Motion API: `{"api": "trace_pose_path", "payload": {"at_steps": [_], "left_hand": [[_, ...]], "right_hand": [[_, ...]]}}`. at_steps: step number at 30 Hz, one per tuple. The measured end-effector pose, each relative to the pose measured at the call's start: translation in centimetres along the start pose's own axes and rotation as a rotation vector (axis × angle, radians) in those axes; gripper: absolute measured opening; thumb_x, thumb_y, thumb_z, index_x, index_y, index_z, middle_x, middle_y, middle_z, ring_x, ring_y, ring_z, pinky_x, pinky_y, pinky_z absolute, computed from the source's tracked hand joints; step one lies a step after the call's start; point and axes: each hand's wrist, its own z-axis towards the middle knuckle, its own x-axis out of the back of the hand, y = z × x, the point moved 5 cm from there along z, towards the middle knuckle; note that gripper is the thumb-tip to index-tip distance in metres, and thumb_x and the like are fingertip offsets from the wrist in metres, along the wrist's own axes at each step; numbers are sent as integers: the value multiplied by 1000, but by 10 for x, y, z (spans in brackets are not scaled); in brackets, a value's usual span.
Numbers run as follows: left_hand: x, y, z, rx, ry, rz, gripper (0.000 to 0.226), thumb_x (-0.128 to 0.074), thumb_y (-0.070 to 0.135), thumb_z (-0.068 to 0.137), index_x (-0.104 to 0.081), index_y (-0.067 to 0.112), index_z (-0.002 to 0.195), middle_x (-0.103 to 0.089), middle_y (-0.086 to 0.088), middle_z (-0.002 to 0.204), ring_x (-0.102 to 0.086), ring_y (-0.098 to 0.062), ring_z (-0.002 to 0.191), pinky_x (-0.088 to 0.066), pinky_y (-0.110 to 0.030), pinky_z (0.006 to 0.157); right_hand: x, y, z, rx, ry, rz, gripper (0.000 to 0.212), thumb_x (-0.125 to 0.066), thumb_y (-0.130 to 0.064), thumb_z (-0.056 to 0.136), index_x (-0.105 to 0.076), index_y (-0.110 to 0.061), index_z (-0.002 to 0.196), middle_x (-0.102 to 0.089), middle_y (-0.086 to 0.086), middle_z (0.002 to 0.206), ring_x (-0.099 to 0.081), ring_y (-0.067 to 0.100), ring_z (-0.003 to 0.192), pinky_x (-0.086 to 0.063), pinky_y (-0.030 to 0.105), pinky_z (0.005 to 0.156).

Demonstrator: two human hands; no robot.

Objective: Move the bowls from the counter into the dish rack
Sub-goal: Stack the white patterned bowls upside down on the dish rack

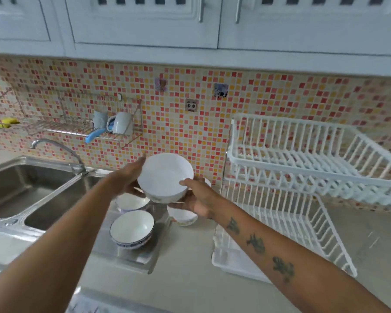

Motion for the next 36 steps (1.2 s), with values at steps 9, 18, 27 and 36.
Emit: {"api": "trace_pose_path", "payload": {"at_steps": [9,18,27,36], "left_hand": [[-34,144,-41,-355,-141,7,64,-13,59,97,-54,14,121,-62,-20,94,-58,-33,78,-53,-34,54],[-169,220,-61,-537,-451,-119,53,-17,59,97,-48,31,131,-61,-13,123,-59,-33,105,-53,-44,81],[-275,243,-53,-510,-697,-176,38,-32,36,96,-59,19,117,-53,-19,128,-59,-34,98,-54,-42,78],[-347,224,-31,-426,-757,76,74,-29,73,84,-46,21,135,-53,-20,132,-56,-33,117,-52,-39,88]], "right_hand": [[1,-127,-85,296,-51,-62,55,-56,-13,92,-31,-20,140,-38,22,141,-56,43,107,-58,54,75],[89,-214,-178,457,196,-113,44,-52,-27,93,-44,-10,134,-52,19,118,-59,40,98,-57,56,76],[183,-264,-238,571,308,-335,63,-73,-23,75,-48,-25,133,-51,14,132,-56,40,113,-53,59,85],[230,-270,-252,480,388,-1047,84,-81,-5,71,-45,-35,140,-50,-2,141,-48,22,130,-46,49,103]]}}
